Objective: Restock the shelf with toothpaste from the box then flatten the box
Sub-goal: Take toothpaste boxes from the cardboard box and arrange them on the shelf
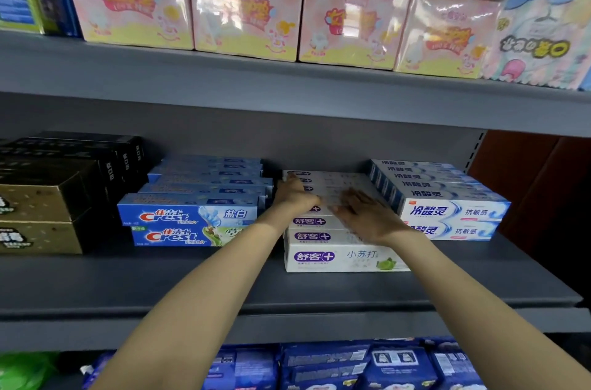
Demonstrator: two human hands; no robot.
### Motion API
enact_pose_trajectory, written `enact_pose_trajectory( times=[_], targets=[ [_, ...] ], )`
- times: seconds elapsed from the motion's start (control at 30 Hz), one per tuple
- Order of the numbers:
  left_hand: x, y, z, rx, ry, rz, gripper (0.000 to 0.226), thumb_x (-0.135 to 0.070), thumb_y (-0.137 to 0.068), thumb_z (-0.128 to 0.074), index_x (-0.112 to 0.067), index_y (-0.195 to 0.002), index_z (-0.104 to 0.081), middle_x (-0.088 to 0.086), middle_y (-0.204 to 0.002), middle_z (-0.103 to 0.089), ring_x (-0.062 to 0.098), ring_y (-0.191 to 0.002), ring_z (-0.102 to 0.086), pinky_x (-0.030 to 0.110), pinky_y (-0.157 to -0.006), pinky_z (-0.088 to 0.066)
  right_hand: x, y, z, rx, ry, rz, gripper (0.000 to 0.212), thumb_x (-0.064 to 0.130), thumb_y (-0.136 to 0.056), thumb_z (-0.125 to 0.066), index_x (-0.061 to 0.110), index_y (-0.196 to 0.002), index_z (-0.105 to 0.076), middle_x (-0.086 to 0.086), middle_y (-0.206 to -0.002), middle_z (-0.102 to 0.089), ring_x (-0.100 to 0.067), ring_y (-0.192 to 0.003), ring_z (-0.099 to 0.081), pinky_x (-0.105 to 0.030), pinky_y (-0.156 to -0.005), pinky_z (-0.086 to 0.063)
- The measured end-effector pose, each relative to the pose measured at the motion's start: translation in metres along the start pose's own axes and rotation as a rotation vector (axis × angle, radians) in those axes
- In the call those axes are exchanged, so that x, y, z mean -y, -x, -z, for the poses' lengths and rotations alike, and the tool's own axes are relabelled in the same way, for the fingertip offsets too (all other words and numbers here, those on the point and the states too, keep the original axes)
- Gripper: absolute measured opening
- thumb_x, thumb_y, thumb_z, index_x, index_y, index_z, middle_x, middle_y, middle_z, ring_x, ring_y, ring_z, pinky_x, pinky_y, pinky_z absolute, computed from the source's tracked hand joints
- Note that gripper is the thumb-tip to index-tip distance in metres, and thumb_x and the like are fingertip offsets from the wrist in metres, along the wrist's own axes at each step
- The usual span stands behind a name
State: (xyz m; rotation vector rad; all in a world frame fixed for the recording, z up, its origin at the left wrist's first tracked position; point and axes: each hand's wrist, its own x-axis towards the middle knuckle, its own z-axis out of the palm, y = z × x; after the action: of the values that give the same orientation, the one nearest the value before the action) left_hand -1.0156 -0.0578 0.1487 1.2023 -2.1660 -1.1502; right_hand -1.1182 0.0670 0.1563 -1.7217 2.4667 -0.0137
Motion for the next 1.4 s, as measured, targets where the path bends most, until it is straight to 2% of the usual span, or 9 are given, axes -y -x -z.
enact_pose_trajectory(
  times=[0.13,0.27,0.4,0.73,0.9,1.1,1.2,1.3,1.4],
  targets=[
    [-0.002,0.001,-0.002,0.011,-0.069,-0.015,0.062,-0.025,-0.076,-0.073,-0.01,-0.129,-0.046,0.012,-0.133,-0.048,0.028,-0.123,-0.047,0.031,-0.099,-0.045,0.001,0.004,0.002,-0.055,-0.091,-0.011,0.055,0.048,-0.099,-0.022,0.024,-0.149,-0.023,0.0,-0.156,-0.022,-0.02,-0.145,-0.017,-0.043,-0.118,-0.019],
    [-0.005,0.023,0.0,-0.047,-0.236,-0.22,0.058,-0.011,-0.086,-0.056,-0.004,-0.139,-0.034,0.016,-0.145,-0.034,0.032,-0.137,-0.029,0.034,-0.11,-0.03,0.023,0.009,0.004,-0.149,-0.082,-0.085,0.048,0.049,-0.097,-0.026,0.03,-0.137,-0.044,-0.003,-0.148,-0.039,-0.027,-0.131,-0.043,-0.042,-0.107,-0.037],
    [-0.003,0.044,0.005,-0.066,-0.325,-0.344,0.033,-0.017,-0.096,-0.045,-0.007,-0.125,-0.055,0.013,-0.131,-0.055,0.027,-0.119,-0.052,0.036,-0.099,-0.044,0.043,0.018,-0.005,-0.104,-0.221,-0.043,0.041,0.042,-0.099,-0.028,0.019,-0.128,-0.048,-0.007,-0.142,-0.046,-0.029,-0.123,-0.048,-0.038,-0.098,-0.038],
    [0.02,0.087,0.077,-0.426,-0.281,-0.255,0.032,-0.007,-0.092,-0.044,-0.013,-0.12,-0.06,0.01,-0.13,-0.054,0.029,-0.118,-0.051,0.034,-0.096,-0.041,0.071,0.026,-0.003,-0.244,-0.348,0.062,0.043,0.026,-0.097,-0.045,0.017,-0.138,-0.042,-0.009,-0.147,-0.039,-0.027,-0.128,-0.044,-0.028,-0.1,-0.036],
    [0.066,0.086,0.138,-0.553,-0.265,-0.107,0.036,-0.01,-0.09,-0.051,-0.005,-0.125,-0.056,0.016,-0.133,-0.049,0.032,-0.126,-0.042,0.031,-0.099,-0.034,0.12,0.023,-0.002,-0.258,-0.374,0.2,0.056,0.034,-0.091,-0.056,0.02,-0.142,-0.036,-0.006,-0.145,-0.037,-0.024,-0.136,-0.032,-0.025,-0.102,-0.031],
    [0.101,0.061,0.196,-0.325,-0.204,0.008,0.064,-0.035,-0.09,-0.059,-0.007,-0.142,-0.035,0.011,-0.145,-0.037,0.031,-0.135,-0.032,0.032,-0.108,-0.029,0.18,-0.002,0.013,-0.247,-0.18,0.259,0.088,0.052,-0.081,-0.064,0.024,-0.15,-0.016,0.004,-0.158,-0.01,-0.018,-0.145,-0.01,-0.032,-0.115,-0.018],
    [0.113,0.049,0.209,-0.191,-0.12,0.131,0.079,-0.044,-0.082,-0.066,-0.007,-0.142,-0.03,0.011,-0.141,-0.042,0.03,-0.128,-0.042,0.031,-0.099,-0.038,0.2,-0.018,0.013,-0.172,-0.041,0.221,0.102,0.057,-0.076,-0.066,0.026,-0.152,-0.004,0.003,-0.16,0.005,-0.018,-0.147,0.004,-0.037,-0.117,-0.01],
    [0.12,0.04,0.21,-0.086,0.144,0.203,0.065,-0.035,-0.079,-0.071,-0.008,-0.13,-0.041,0.004,-0.114,-0.055,0.022,-0.101,-0.057,0.029,-0.085,-0.046,0.211,-0.028,0.003,-0.152,0.053,0.178,0.106,0.055,-0.075,-0.068,0.023,-0.152,-0.002,0.001,-0.16,-0.003,-0.019,-0.147,-0.007,-0.033,-0.117,-0.011],
    [0.126,0.035,0.204,-0.052,0.389,0.187,0.063,-0.028,-0.072,-0.077,-0.011,-0.125,-0.047,0.007,-0.11,-0.062,0.025,-0.094,-0.065,0.038,-0.088,-0.055,0.214,-0.032,0.0,-0.162,0.056,0.148,0.104,0.05,-0.074,-0.071,0.021,-0.152,-0.007,0.001,-0.159,-0.011,-0.019,-0.145,-0.017,-0.029,-0.115,-0.016]
  ],
)
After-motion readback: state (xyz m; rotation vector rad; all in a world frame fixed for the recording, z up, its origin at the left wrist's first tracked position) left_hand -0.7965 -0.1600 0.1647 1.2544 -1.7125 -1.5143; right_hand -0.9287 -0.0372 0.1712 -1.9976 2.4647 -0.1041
